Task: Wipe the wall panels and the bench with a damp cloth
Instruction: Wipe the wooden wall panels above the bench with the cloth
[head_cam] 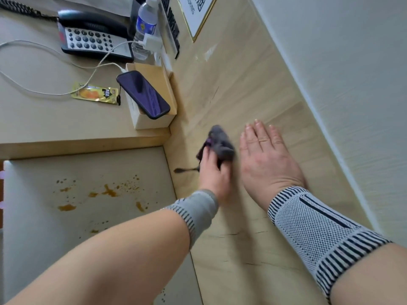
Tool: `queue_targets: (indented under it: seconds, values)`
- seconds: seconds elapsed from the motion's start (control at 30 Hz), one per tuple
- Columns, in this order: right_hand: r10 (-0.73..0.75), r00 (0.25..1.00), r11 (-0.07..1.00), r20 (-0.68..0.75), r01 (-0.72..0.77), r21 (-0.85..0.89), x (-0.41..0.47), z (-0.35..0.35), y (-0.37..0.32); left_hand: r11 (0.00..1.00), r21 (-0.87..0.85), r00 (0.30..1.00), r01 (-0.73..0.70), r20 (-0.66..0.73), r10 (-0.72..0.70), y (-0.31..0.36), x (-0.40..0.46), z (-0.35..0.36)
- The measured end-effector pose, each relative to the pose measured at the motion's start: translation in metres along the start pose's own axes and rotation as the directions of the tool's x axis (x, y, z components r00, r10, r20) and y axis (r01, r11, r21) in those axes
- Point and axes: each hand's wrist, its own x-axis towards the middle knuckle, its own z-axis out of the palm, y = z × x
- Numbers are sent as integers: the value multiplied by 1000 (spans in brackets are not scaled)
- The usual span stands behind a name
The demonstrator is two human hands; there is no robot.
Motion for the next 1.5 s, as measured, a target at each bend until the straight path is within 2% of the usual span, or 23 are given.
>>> queue_targets:
  seconds: [0.07, 0.1, 0.23, 0.37, 0.47, 0.53, 0.6, 0.67, 0.77, 0.83, 0.9, 0.93, 0.97, 1.0, 1.03, 1.1, 1.13, 1.17, 1.27, 1.33, 1.4, 1.43, 1.5]
  values:
    - [-4, 1000, 1000, -10, 4, -5, 4, 5, -3, 948, -50, 949, 315, 15, -314, -6, 10, -10]
    - [-27, 1000, 999, -13, 26, -23, 4, 7, -5, 917, -59, 919, 395, 48, -392, -7, 12, -14]
    - [-108, 994, 991, -17, 109, 76, 7, 9, -22, 843, -171, 858, 511, 166, -486, 5, 15, -29]
    - [-173, 985, 963, -14, 172, 209, 14, 15, -40, 760, -334, 825, 557, 329, -460, 25, 8, -49]
    - [-130, 991, 968, -34, 134, 210, 25, 9, -40, 604, -463, 756, 648, 484, -440, 35, 3, -68]
    - [-137, 990, 976, 33, 130, 176, 31, 0, -38, 527, -485, 709, 698, 575, -409, 33, 5, -80]
    - [-220, 973, 973, 70, 213, 87, 32, 1, -35, 516, -473, 690, 714, 600, -405, 26, 6, -82]
    - [-230, 968, 972, 98, 233, -27, 27, 9, -40, 525, -499, 717, 689, 573, -396, 19, 2, -77]
    - [-196, 973, 981, 120, 194, 28, 16, 17, -57, 540, -521, 750, 661, 487, -449, 7, -2, -66]
    - [-265, 952, 963, 154, 251, 99, 2, 38, -79, 682, -385, 781, 622, 364, -508, -10, -6, -62]
    - [-305, 898, 952, 316, 299, 69, -13, 46, -100, 892, 134, 872, 431, 193, -450, -44, -2, -65]
    - [-353, 868, 933, 348, 354, 63, -22, 56, -111, 856, 440, 912, 271, 166, -374, -64, 2, -69]
    - [-390, 846, 918, 363, 386, 88, -29, 70, -118, 751, 642, 929, 155, 164, -332, -83, 6, -75]
    - [-397, 841, 915, 366, 396, 84, -26, 82, -122, 648, 755, 930, 96, 165, -330, -101, 11, -83]
    - [-342, 897, 938, 281, 341, 54, -14, 92, -125, 564, 824, 921, 57, 175, -348, -121, 17, -90]
    - [-167, 984, 982, 65, 160, 101, 10, 89, -118, 393, 919, 886, -25, 203, -418, -145, 28, -102]
    - [-161, 975, 987, 150, 156, 44, 18, 89, -116, 300, 952, 875, -61, 196, -443, -159, 32, -107]
    - [-248, 962, 968, 117, 251, -7, 22, 97, -117, 212, 973, 868, -89, 180, -463, -171, 35, -112]
    - [-486, 830, 870, 274, 490, 62, -2, 117, -135, 55, 989, 852, -139, 148, -502, -203, 32, -125]
    - [-640, 675, 759, 366, 630, 166, -37, 136, -151, 22, 984, 857, -179, 167, -487, -217, 30, -131]
    - [-672, 575, 732, 467, 611, 301, -41, 145, -155, 23, 982, 864, -188, 176, -472, -223, 33, -133]
    - [-672, 618, 740, 409, 584, 334, -30, 143, -154, 25, 981, 863, -192, 181, -471, -223, 34, -133]
    - [-483, 825, 842, 293, 345, 415, 6, 136, -148, 42, 983, 860, -179, 177, -478, -225, 35, -130]
